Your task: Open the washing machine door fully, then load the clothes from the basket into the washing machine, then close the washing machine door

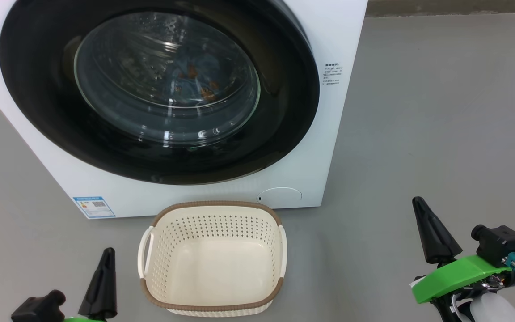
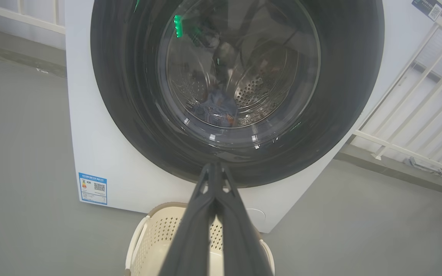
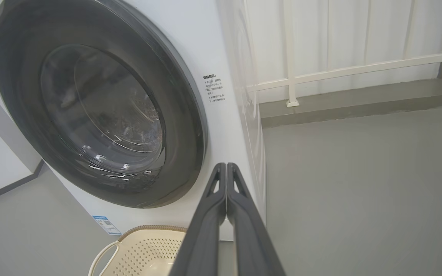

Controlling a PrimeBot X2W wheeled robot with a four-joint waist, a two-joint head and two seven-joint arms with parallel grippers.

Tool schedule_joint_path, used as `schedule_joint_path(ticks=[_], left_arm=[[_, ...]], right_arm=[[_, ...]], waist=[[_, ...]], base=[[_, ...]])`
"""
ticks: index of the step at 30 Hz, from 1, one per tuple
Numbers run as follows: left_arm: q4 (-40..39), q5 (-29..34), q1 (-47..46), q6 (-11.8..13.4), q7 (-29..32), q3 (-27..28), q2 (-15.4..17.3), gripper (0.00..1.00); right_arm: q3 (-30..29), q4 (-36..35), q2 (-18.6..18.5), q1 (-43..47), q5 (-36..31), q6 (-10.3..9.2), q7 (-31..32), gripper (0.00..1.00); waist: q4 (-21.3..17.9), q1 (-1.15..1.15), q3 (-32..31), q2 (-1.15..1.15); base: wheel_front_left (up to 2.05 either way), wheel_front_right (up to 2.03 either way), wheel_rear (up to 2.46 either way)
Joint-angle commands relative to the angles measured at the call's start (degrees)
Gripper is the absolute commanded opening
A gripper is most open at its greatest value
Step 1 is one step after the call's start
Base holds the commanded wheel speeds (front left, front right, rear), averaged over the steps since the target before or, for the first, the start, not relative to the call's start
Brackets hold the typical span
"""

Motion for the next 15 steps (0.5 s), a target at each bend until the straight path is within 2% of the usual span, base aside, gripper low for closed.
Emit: schedule_joint_path(ticks=[1,5,9,15], left_arm=[[-0.9,-1.3,-0.8,0.0,0.4,0.5,0.5,0.0],[-1.0,-3.2,-0.8,0.0,1.0,0.9,0.3,0.0],[-1.0,-5.0,-0.9,0.0,1.7,1.3,0.1,0.0],[-1.0,-7.8,-1.1,-0.1,2.7,2.0,-0.3,0.0]], right_arm=[[-0.5,-1.2,-0.5,-1.0,1.4,0.0,0.3,0.0],[-1.0,-1.3,-0.3,-0.8,3.5,-0.01,1.0,0.0],[-1.4,-1.4,-0.1,-0.7,5.7,-0.01,1.6,0.0],[-2.1,-1.5,0.3,-0.6,8.8,-0.02,2.6,0.0]], waist=[[0.0,0.01,0.0,0.0],[0.1,0.13,-0.3,0.0],[0.1,0.01,-0.2,0.0],[0.2,0.0,-0.3,0.0]], base=[[0.0,0.0,0.0],[0.0,0.0,0.0],[0.0,0.0,0.0],[0.0,0.0,0.0]])
